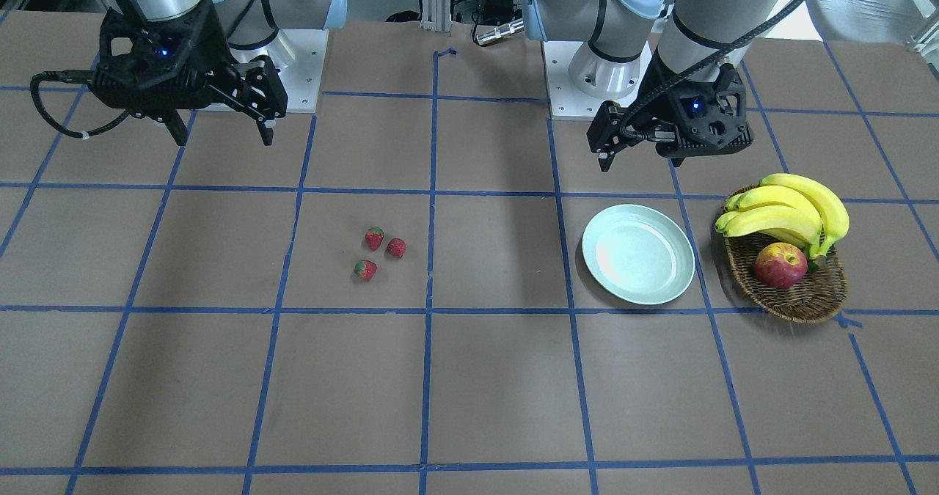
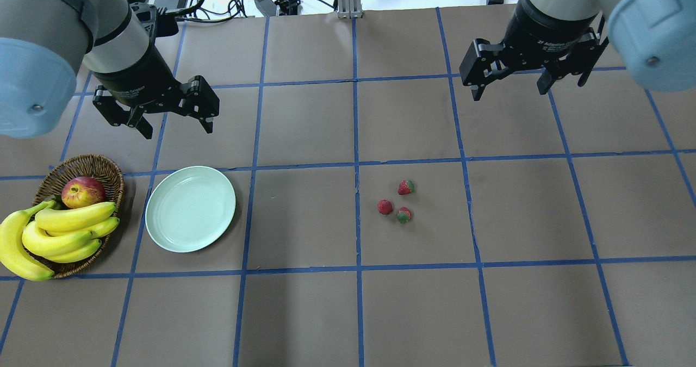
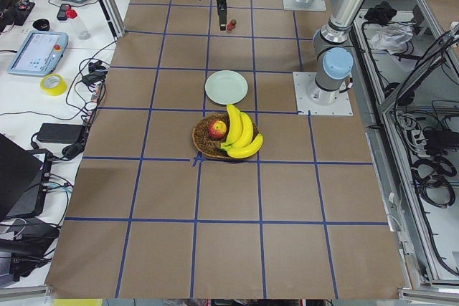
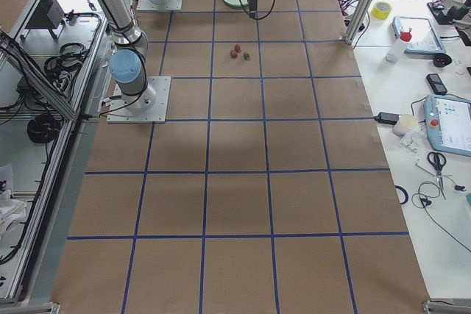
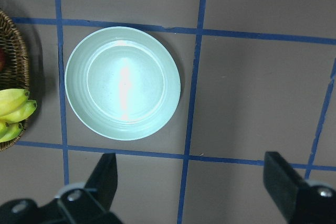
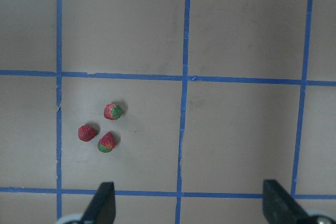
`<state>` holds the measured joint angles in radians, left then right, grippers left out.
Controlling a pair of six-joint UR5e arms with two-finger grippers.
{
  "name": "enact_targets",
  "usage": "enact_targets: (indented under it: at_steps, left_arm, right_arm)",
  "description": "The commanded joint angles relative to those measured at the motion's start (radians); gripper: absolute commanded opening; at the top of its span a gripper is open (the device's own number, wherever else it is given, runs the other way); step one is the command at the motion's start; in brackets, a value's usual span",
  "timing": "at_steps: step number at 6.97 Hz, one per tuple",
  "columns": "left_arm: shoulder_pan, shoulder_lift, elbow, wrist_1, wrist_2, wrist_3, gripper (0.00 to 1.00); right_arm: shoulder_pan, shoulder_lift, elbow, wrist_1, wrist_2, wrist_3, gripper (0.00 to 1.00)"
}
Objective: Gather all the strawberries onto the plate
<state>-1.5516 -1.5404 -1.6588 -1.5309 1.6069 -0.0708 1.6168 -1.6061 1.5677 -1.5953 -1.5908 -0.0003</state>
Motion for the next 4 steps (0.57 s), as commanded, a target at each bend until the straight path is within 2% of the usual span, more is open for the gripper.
enact_targets:
  at_steps: [1,4]
  left_arm:
    - [0.001,0.003,0.011,0.0,0.007,0.0,1.0]
    - [-0.001,0.003,0.002,0.002,0.004,0.0,1.0]
  right_arm:
    - [0.0,0.0,0.0,0.0,0.0,0.0,1.0]
    - [0.0,0.002,0.0,0.0,0.0,0.002,1.0]
